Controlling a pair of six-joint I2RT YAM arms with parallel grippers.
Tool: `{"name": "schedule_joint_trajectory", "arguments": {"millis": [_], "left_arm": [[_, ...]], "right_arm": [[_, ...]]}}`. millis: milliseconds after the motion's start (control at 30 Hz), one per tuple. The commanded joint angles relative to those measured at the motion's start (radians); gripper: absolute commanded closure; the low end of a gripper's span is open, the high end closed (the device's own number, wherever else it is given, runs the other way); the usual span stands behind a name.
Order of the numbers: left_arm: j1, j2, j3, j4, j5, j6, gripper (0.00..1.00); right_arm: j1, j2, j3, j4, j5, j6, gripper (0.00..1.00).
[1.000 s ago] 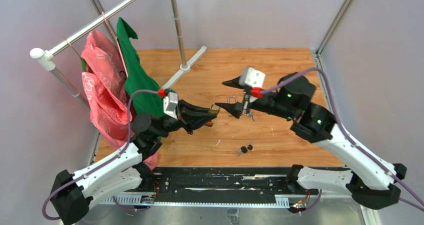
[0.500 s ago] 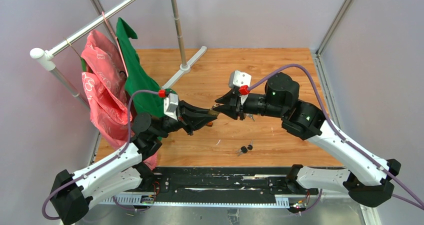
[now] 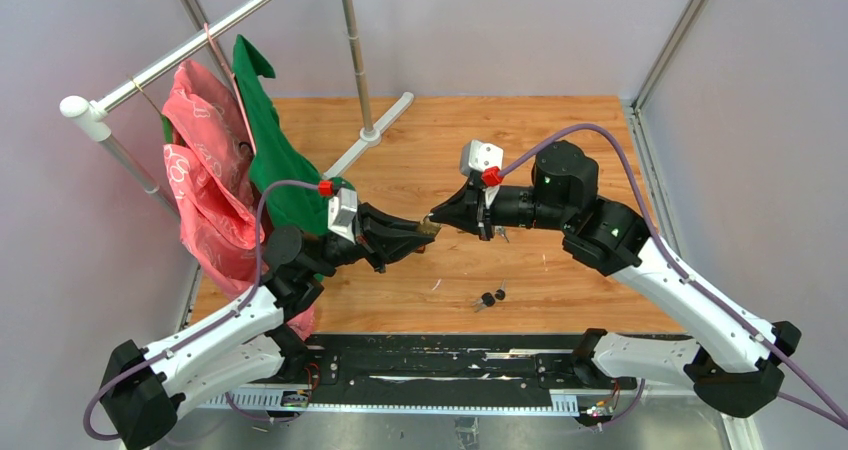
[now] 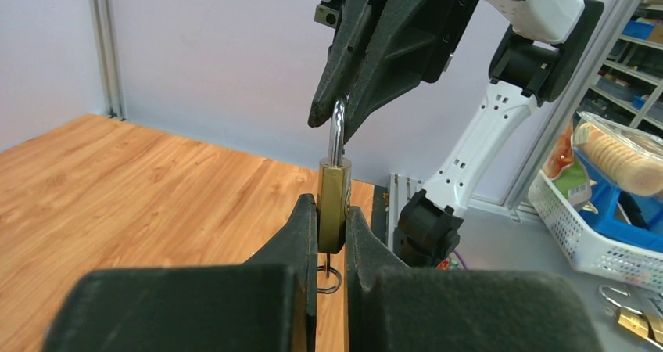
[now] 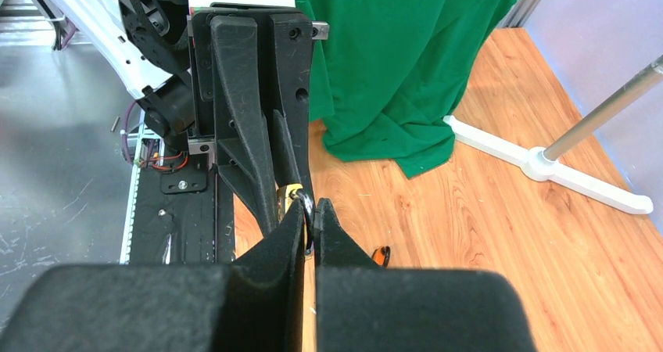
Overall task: Lock with the key
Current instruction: Lock the lock.
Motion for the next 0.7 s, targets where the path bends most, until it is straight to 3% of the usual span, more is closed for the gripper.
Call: {"name": "schedule_joint_trajectory", "arguments": {"millis": [0,233,267,300,333,667], "left_arm": [[-0.006,-0.014,0.007,0.048,-0.020,0.017,1.00],[-0.007,-0.013,0.005,0.066,-0.019,0.020,1.00],[-0.008,-0.014,0.005,0.067,-0.012,0.022,1.00],[-0.009,-0.013,0.008,0.067,-0.008,0.025,1.00],[-0.009,-0.016,0.008,0.067,-0.007,0.024,1.00],[-0.010,-0.011,0.009,0.067,0.000,0.022,1.00]], "right_arm": [[-0.004,0.011,0.016,-0.054,-0.026,-0.011,1.00],[-0.006,-0.012,0.007,-0.038,-0.042,-0.013,0.98],[-0.009,-0.006,0.020,-0.057,-0.052,-0.016,0.81],[-0.010,0.000,0.025,-0.075,-0.057,-0.017,0.73],[-0.011,0.002,0.030,-0.084,-0.053,-0.019,0.70],[-0.012,-0.032,0.010,0.009,-0.042,0.004,1.00]]}}
